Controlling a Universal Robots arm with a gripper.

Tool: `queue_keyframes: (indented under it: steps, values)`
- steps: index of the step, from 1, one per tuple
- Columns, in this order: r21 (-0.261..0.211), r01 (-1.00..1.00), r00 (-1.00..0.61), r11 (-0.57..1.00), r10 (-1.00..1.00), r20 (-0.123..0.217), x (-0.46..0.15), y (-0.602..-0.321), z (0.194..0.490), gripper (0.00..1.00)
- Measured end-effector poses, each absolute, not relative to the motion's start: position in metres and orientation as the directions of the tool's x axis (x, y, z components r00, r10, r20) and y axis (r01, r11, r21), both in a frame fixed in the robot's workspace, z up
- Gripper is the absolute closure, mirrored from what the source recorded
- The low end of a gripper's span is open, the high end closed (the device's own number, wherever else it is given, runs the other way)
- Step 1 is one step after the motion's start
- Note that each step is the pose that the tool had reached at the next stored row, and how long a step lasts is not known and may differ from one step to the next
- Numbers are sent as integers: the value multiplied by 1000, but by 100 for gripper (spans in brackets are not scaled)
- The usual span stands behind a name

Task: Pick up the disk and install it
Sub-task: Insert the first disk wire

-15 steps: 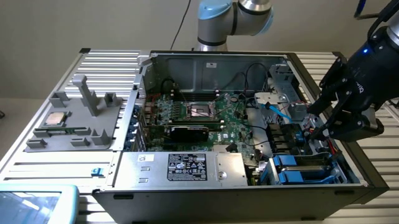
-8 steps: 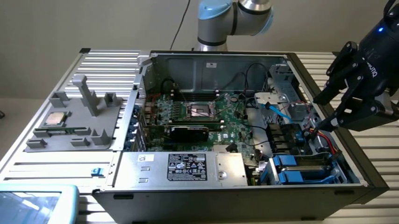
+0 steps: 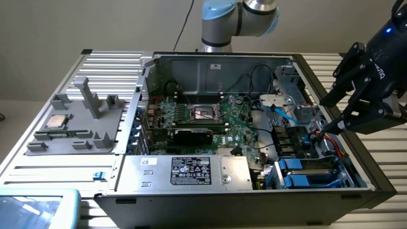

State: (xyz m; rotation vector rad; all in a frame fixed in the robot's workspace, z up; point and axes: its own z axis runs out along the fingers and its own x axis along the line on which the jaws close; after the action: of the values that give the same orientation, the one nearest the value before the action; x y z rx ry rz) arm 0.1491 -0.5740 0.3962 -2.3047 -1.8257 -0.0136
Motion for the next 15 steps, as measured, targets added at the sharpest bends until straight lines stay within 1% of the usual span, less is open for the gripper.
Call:
queue_keyframes:
  steps: [6,15]
  values:
    - [-151,965,237,-216,963,132,149,-575,396,39]
    - [-156,965,236,-211,958,162,149,-599,398,39]
